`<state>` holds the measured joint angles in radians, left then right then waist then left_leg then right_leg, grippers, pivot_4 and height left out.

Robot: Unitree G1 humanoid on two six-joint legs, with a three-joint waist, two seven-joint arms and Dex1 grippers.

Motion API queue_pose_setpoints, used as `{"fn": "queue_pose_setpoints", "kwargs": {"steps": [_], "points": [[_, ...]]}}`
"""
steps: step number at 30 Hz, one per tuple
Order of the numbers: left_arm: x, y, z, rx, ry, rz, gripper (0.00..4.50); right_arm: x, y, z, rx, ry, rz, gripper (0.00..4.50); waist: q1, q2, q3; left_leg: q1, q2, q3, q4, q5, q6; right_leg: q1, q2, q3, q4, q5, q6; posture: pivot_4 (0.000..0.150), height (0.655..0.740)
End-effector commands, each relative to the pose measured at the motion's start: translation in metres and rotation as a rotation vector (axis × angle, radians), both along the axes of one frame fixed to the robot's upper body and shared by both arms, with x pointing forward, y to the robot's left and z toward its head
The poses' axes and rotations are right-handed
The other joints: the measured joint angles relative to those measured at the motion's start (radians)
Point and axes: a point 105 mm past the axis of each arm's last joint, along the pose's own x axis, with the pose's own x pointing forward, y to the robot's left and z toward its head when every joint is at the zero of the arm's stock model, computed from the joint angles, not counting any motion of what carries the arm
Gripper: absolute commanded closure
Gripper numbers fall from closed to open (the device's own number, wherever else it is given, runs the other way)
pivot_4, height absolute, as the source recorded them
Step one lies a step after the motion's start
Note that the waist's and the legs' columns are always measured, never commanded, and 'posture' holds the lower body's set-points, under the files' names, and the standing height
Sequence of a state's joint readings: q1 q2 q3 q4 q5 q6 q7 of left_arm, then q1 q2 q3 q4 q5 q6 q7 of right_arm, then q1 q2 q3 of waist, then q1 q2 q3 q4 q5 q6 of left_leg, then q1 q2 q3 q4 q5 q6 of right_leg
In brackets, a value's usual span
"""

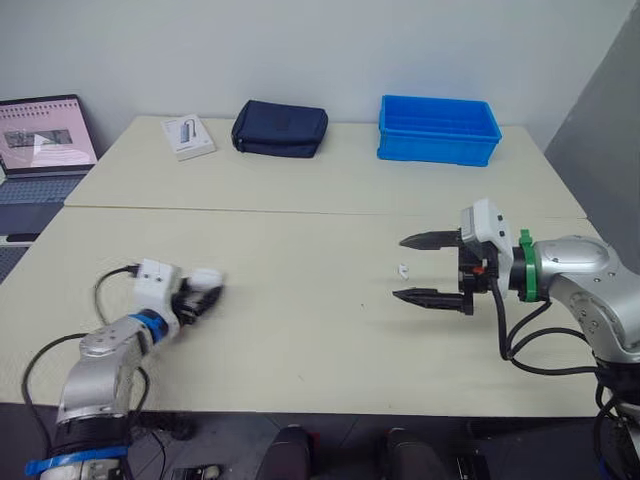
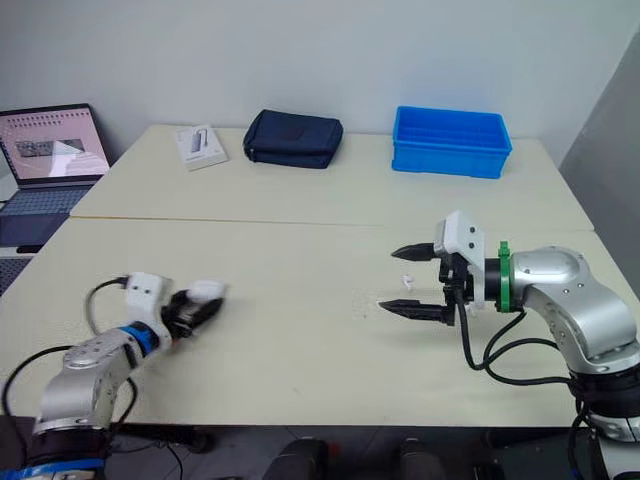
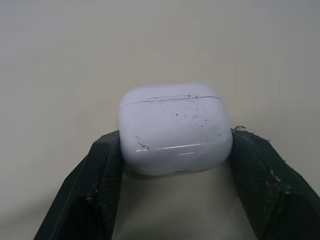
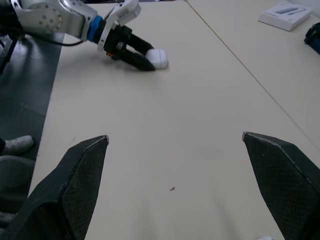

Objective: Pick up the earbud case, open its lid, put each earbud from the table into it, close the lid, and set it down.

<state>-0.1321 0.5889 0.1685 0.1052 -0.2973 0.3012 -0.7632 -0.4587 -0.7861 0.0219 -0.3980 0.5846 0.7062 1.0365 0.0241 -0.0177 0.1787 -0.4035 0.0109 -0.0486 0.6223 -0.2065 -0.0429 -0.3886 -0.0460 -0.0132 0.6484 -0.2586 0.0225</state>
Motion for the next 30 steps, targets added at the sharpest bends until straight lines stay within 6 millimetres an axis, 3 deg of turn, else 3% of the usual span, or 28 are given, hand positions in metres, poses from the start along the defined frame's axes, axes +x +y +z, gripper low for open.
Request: {"fn": "queue_pose_setpoints", "kwargs": {"steps": [1,4,9,19,30], "points": [[-0.015,-0.072,0.021,-0.058,-0.106,-0.357,1.71,-0.001,0.000,-0.001,0.045,0.113,-0.097,0.00,-0.001,-0.001,0.001,-0.001,0.000,0.001,0.000,0.000,0.001,0.000,-0.001,0.001,-0.001,0.001,-0.001,0.150,0.7400],[-0.029,-0.114,0.024,-0.029,-0.171,-0.568,1.71,-0.006,0.008,-0.011,0.115,0.302,-0.137,0.00,-0.004,-0.005,0.003,-0.002,0.002,0.000,0.001,-0.001,0.002,-0.001,-0.004,0.002,-0.002,0.003,-0.005,0.150,0.7400],[-0.040,-0.146,0.030,0.022,-0.296,-0.752,1.71,-0.021,0.018,-0.027,0.108,0.542,-0.143,0.00,-0.011,-0.004,0.003,-0.002,0.002,0.000,0.000,-0.001,0.002,-0.002,0.006,0.001,-0.001,0.003,-0.002,0.150,0.7400],[-0.047,-0.162,0.041,0.072,-0.463,-0.877,1.71,-0.022,0.046,-0.052,0.172,0.754,-0.154,0.00,-0.024,-0.004,0.003,-0.003,0.002,-0.002,0.001,-0.002,0.003,-0.002,0.011,0.000,0.000,0.003,-0.001,0.150,0.7400],[-0.050,-0.163,0.042,0.077,-0.489,-0.885,1.71,-0.020,0.060,-0.051,0.206,0.828,-0.117,0.00,-0.025,-0.003,0.003,-0.002,0.002,-0.001,0.001,-0.002,0.004,-0.002,0.012,-0.001,0.000,0.004,0.001,0.150,0.7400]]}}
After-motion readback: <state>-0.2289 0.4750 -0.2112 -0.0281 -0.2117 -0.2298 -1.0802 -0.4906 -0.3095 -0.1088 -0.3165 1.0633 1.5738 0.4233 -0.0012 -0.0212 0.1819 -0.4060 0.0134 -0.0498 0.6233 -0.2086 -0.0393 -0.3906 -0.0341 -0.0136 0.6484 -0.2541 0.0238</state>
